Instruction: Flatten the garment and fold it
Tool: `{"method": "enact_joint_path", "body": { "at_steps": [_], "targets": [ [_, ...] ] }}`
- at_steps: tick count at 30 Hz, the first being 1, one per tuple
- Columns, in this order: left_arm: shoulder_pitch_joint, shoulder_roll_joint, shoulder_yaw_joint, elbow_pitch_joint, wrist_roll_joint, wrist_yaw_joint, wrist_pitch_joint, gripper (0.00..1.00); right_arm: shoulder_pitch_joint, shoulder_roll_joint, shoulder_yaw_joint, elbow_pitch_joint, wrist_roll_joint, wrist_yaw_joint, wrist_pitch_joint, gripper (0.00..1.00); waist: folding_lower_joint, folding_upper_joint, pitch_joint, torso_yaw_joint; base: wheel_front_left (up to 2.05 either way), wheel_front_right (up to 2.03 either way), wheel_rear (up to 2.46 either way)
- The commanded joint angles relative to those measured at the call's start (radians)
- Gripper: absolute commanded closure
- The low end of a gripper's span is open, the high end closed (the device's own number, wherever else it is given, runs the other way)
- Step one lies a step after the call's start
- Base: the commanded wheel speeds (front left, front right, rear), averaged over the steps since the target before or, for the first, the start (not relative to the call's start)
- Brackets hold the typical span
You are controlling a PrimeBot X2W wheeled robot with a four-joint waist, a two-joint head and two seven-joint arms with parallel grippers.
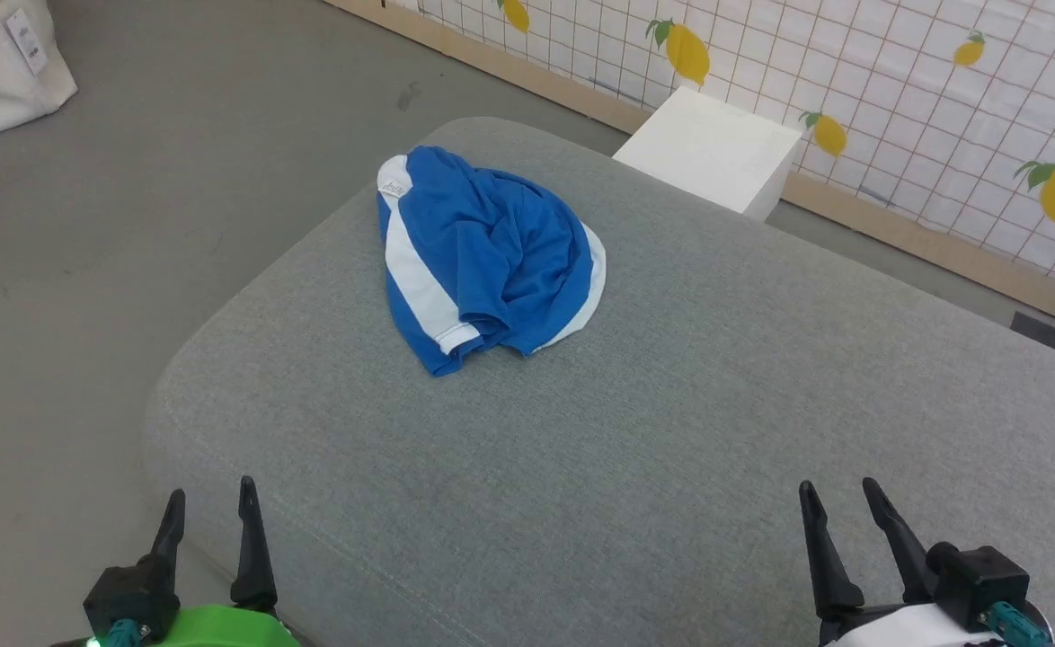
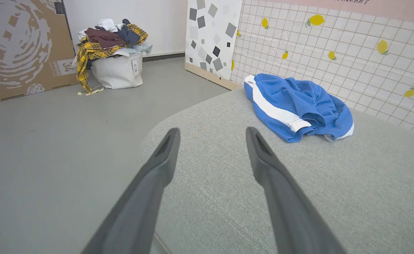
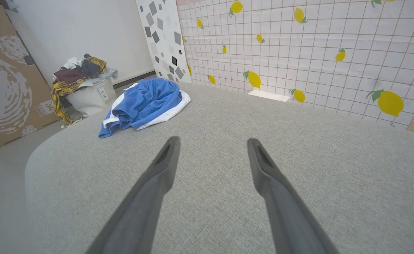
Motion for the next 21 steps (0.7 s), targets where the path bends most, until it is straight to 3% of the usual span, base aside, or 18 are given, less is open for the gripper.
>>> {"method": "enact_joint_path", "body": {
  "at_steps": [1,6,13,21],
  "targets": [
    [0.005,0.009,-0.005,0.006,-0.005,0.002,-0.002,0.0,-0.002,-0.001,0.0,0.003,0.001,-0.001,-0.006,0.0,0.0,0.0,0.003,-0.002,0.0,0.0,0.0],
    [-0.068,0.048,-0.005,0.032,-0.029,-0.039,0.033,0.0,-0.02,-0.001,0.005,0.001,-0.016,-0.001,-0.004,0.0,0.0,0.0,0.03,-0.028,0.0,0.0,0.0],
    [-0.292,0.114,0.023,0.127,-0.133,-0.104,0.097,0.0,-0.057,-0.001,-0.021,-0.034,-0.074,-0.001,0.034,0.0,0.0,0.0,0.125,-0.108,0.0,0.0,0.0],
    [-0.642,0.218,-0.024,0.379,-0.338,-0.14,0.335,0.0,-0.084,-0.001,-0.092,-0.149,-0.171,-0.001,0.12,0.0,0.0,0.0,0.285,-0.21,0.0,0.0,0.0]
  ]
}}
